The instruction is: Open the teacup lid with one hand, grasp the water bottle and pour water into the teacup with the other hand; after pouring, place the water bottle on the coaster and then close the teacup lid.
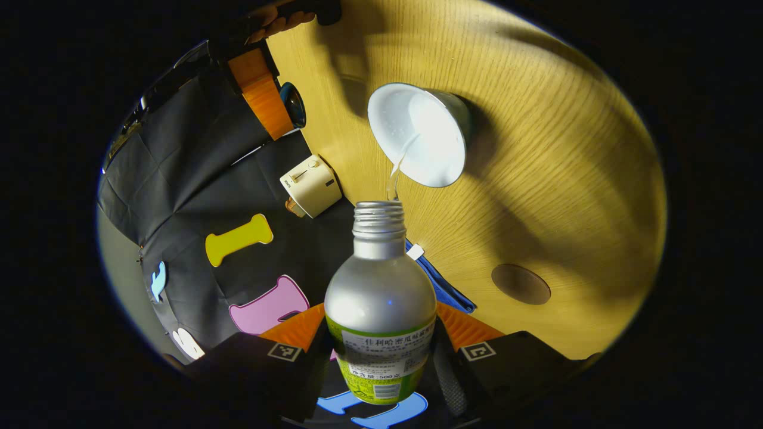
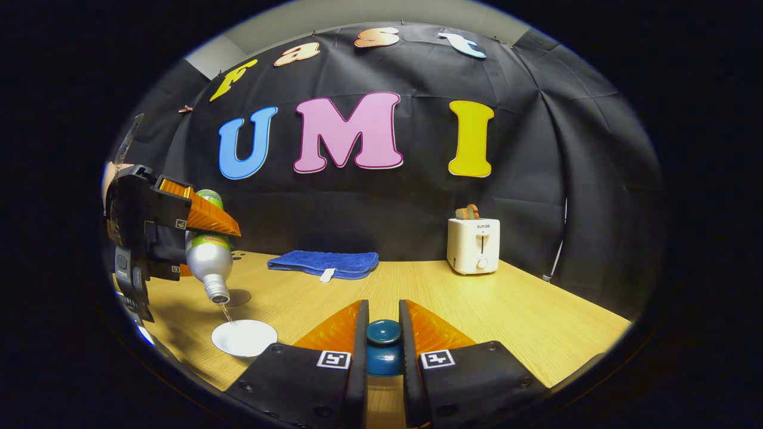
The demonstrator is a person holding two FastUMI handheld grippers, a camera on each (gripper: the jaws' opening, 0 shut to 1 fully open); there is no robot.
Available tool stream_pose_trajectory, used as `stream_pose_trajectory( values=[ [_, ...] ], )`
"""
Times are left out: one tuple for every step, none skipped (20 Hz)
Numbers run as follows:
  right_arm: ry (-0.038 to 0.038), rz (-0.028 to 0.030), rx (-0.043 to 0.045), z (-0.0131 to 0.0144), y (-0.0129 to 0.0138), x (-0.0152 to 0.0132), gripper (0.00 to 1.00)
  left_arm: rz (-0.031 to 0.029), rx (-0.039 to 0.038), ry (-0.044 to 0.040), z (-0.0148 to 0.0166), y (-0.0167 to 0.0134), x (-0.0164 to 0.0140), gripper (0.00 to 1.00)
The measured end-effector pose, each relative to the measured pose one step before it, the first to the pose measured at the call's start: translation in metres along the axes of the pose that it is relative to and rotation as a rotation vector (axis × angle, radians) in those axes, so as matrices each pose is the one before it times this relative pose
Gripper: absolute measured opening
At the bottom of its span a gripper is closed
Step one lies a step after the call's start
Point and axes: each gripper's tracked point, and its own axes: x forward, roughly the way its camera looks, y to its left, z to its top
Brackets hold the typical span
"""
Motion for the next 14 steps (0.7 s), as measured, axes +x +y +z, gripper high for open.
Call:
stream_pose_trajectory(
  values=[
    [-0.00010, 0.00007, -0.00018, -0.00002, -0.00013, -0.00029, 0.28, 0.00526, 0.00226, -0.00035, -0.00093, 0.00156, 0.00107, 0.82],
    [0.00011, 0.00015, 0.00000, 0.00001, -0.00005, 0.00013, 0.28, 0.00351, -0.00060, -0.00112, 0.00039, -0.00006, -0.00049, 0.82],
    [0.00002, 0.00004, -0.00005, 0.00012, 0.00006, 0.00032, 0.28, 0.00002, -0.00114, -0.00021, -0.00020, -0.00118, 0.00089, 0.82],
    [-0.00009, 0.00020, 0.00000, -0.00027, 0.00018, 0.00014, 0.28, 0.00213, -0.00008, -0.00088, 0.00127, 0.00010, -0.00039, 0.81],
    [0.00018, -0.00010, -0.00001, 0.00035, -0.00023, 0.00010, 0.28, 0.00400, -0.00083, -0.00222, -0.00147, 0.00121, 0.00052, 0.82],
    [0.00002, 0.00003, -0.00009, -0.00002, -0.00008, -0.00020, 0.28, 0.00532, -0.00141, -0.00325, 0.00075, 0.00016, -0.00034, 0.81],
    [0.00006, -0.00004, 0.00003, 0.00011, 0.00019, -0.00030, 0.28, 0.00413, -0.00177, -0.00235, -0.00020, -0.00030, 0.00016, 0.82],
    [0.00006, 0.00000, 0.00006, -0.00062, -0.00034, 0.00060, 0.28, 0.00685, -0.00146, -0.00355, 0.00162, 0.00026, -0.00072, 0.82],
    [-0.00001, -0.00027, 0.00005, 0.00004, 0.00016, 0.00000, 0.28, 0.00627, -0.00065, -0.00311, -0.00041, 0.00013, 0.00010, 0.82],
    [0.00007, -0.00847, -0.00041, 0.00049, -0.00228, -0.00054, 0.28, 0.00388, -0.00068, -0.00224, 0.00134, -0.00051, -0.00055, 0.82],
    [-0.00133, -0.00877, -0.00018, 0.00083, -0.00192, -0.00060, 0.28, 0.00542, 0.00156, -0.00304, -0.00113, 0.00124, 0.00064, 0.82],
    [-0.00010, -0.00282, 0.00043, -0.00069, -0.00010, 0.00004, 0.28, 0.00462, 0.00085, -0.00245, 0.00065, -0.00045, -0.00001, 0.82],
    [0.00003, 0.00036, -0.00076, -0.00014, 0.00028, -0.00031, 0.28, 0.00147, 0.00013, -0.00096, -0.00062, 0.00062, 0.00135, 0.82],
    [-0.00036, -0.00102, 0.00017, 0.00026, 0.00000, -0.00078, 0.28, 0.00281, 0.00081, -0.00074, 0.00038, 0.00027, -0.00052, 0.82]
  ],
)
